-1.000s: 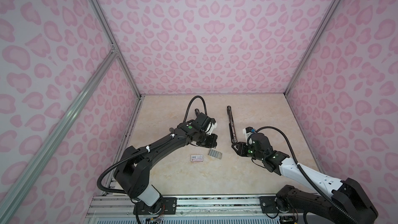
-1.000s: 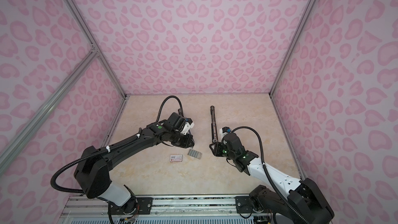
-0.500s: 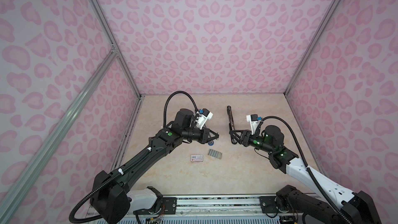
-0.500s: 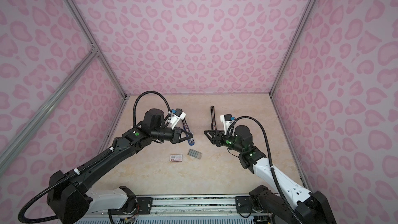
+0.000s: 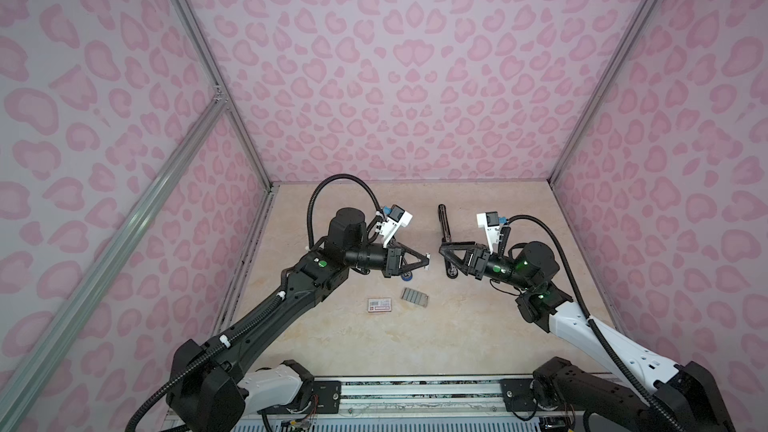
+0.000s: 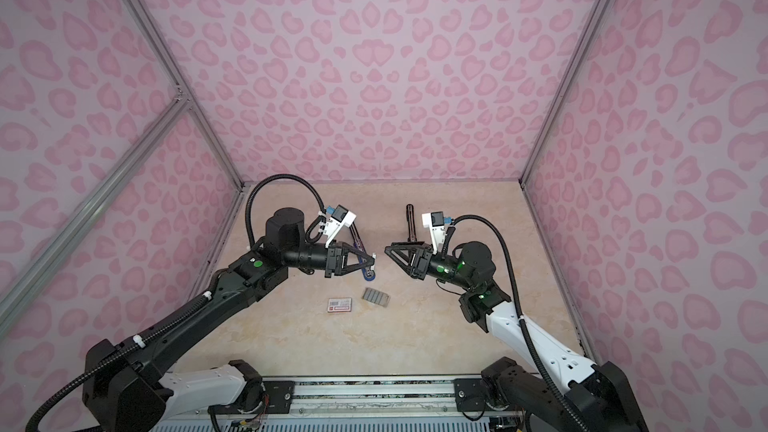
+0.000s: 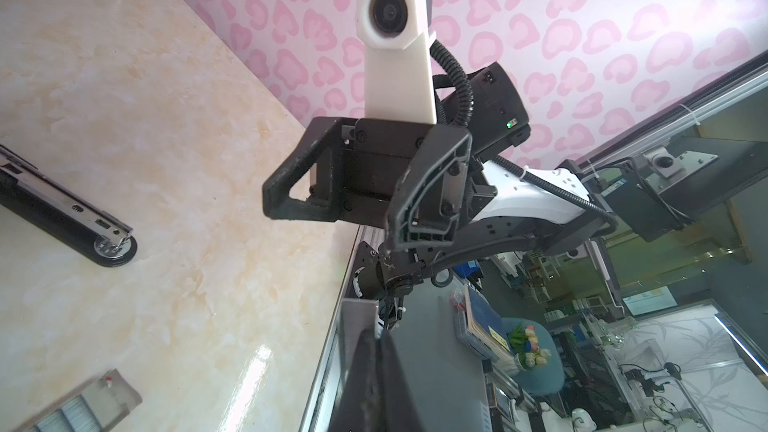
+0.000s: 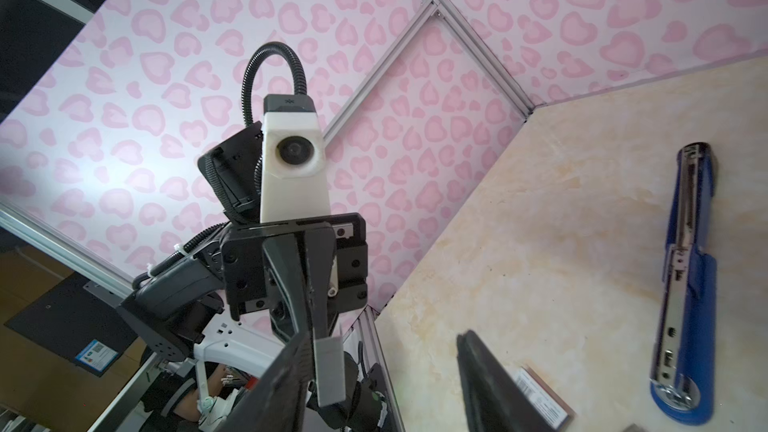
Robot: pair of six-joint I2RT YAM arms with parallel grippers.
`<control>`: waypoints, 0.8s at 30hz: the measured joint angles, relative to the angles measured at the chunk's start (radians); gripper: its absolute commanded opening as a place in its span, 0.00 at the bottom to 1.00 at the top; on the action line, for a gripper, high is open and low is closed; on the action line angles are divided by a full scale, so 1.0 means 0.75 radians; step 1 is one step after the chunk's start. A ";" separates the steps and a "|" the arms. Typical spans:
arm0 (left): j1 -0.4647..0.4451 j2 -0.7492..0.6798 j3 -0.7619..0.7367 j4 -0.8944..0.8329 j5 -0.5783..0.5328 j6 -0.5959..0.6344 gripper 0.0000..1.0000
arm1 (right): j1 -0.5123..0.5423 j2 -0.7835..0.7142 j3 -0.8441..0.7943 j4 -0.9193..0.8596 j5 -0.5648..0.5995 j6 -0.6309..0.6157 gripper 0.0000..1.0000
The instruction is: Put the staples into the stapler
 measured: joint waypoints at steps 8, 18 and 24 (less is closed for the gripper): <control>-0.004 0.002 -0.001 0.039 0.032 -0.034 0.03 | 0.036 0.042 0.000 0.150 -0.061 0.068 0.57; -0.013 0.004 -0.001 0.062 0.043 -0.056 0.03 | 0.076 0.085 0.000 0.233 -0.083 0.098 0.46; -0.016 0.005 -0.001 0.062 0.044 -0.060 0.03 | 0.080 0.118 -0.007 0.337 -0.109 0.148 0.38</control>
